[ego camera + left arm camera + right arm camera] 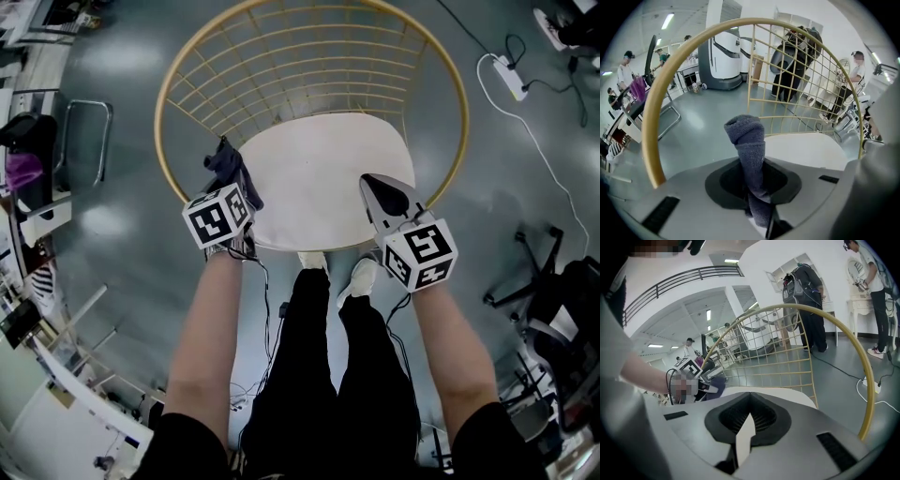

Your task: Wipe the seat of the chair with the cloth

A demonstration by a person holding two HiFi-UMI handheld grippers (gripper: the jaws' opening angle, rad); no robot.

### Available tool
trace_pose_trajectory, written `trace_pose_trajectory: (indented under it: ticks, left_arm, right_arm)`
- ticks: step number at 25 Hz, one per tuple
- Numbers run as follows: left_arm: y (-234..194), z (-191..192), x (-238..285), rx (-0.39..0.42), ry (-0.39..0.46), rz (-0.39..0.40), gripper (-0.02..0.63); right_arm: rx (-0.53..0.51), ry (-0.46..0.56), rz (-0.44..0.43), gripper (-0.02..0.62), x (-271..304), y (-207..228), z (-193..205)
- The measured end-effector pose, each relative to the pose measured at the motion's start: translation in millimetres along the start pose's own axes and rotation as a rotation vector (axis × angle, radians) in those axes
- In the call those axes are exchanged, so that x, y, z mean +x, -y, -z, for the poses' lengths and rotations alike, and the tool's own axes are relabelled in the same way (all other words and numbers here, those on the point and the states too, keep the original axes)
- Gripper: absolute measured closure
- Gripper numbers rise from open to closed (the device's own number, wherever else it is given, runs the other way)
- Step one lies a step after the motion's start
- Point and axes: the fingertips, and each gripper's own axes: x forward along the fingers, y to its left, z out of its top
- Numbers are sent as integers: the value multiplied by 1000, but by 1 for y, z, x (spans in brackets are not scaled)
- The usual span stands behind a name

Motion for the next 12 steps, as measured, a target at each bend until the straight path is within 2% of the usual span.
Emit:
trace_pose_trajectory:
  ticks: [4,8,12]
  left_arm:
    - [0,10,-23,6,16,24,520]
    - [19,12,-63,2,97,124,520]
    - [45,17,-110,58,181,200,520]
  right_arm:
    - [-19,12,2,583,-18,-4,-10]
    - [-41,30,4,583,-44,-14,-26]
    - [-66,52,1,583,-78,-28,-37]
